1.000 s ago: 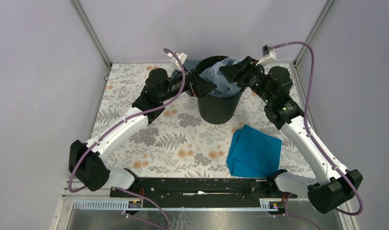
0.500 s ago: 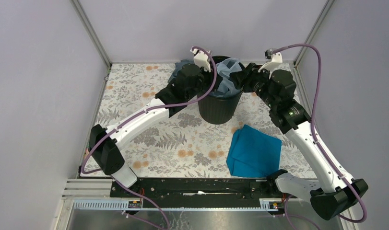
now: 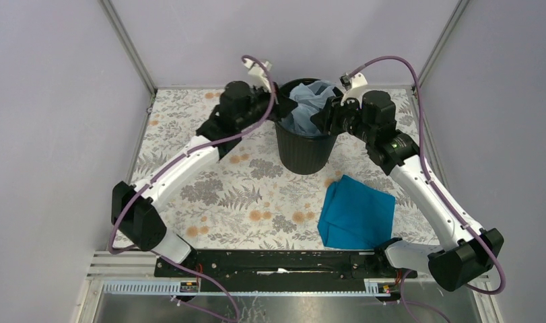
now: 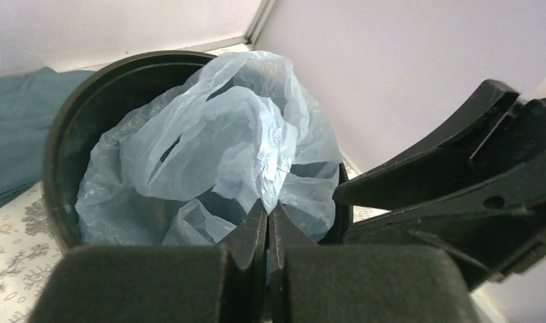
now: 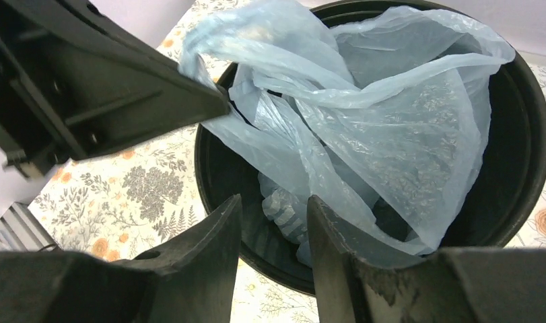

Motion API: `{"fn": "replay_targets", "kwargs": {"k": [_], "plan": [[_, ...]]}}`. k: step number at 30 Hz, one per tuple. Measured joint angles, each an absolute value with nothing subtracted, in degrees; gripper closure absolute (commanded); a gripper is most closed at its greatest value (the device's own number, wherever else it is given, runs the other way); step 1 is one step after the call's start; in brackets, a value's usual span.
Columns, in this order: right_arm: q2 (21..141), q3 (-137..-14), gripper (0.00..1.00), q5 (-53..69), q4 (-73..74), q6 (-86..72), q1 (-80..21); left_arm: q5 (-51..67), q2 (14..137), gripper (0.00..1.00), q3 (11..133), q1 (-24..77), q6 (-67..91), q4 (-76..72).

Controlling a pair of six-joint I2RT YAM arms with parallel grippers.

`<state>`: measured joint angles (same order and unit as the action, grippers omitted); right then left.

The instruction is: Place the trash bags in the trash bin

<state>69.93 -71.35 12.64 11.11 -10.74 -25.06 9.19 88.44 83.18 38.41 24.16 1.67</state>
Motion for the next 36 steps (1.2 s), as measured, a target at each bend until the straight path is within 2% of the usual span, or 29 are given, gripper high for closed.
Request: {"fn": "replay_targets", "kwargs": {"k": [5,9,15,18,20,21,24,26,29,34,36], "plan": [[69.8,-71.4,0.49,14.2,9.1,-11.6,-25.1,24.7,85.4,1.0,75.3,30.0,35.2,-10.9],[69.8,-71.4,0.49,14.7,7.7,-11.8,-25.1,34.9,85.4,1.0,70.4,27.6,45.2,-22.7],[70.7,-71.4,0.37,13.0,7.2,-9.1,-25.1,41.0,85.5,1.0,69.6,27.2,50.0,-27.4],[72.5,-71.4,0.22,13.1,7.1,-6.6,-25.1,41.9,85.4,1.0,69.5,27.1,50.3,-27.3],[74.0,-71.4,0.19,13.7,7.0,-5.3,-25.1,42.1,85.4,1.0,69.3,27.0,50.3,-27.2],[74.5,-71.4,0.2,13.8,6.8,-5.0,-25.1,42.2,85.3,1.0,69.2,27.0,50.2,-27.0],[75.2,-71.4,0.43,12.5,5.3,-7.6,-25.1,42.2,85.1,1.0,68.9,26.9,50.0,-26.2],[75.2,-71.4,0.48,10.5,3.2,-12.0,-25.1,42.1,85.0,1.0,68.9,26.9,49.6,-25.3],[75.2,-70.4,0.46,9.5,-2.3,-20.2,-25.1,41.8,84.6,1.0,68.8,26.6,49.1,-24.1],[75.5,-67.9,0.31,9.2,-8.0,-28.6,-25.9,41.7,84.6,1.0,68.8,25.6,49.1,-23.4],[76.0,-67.3,0.28,9.1,-10.4,-30.6,-26.5,41.6,84.6,1.0,68.8,25.4,49.1,-23.4]]}}
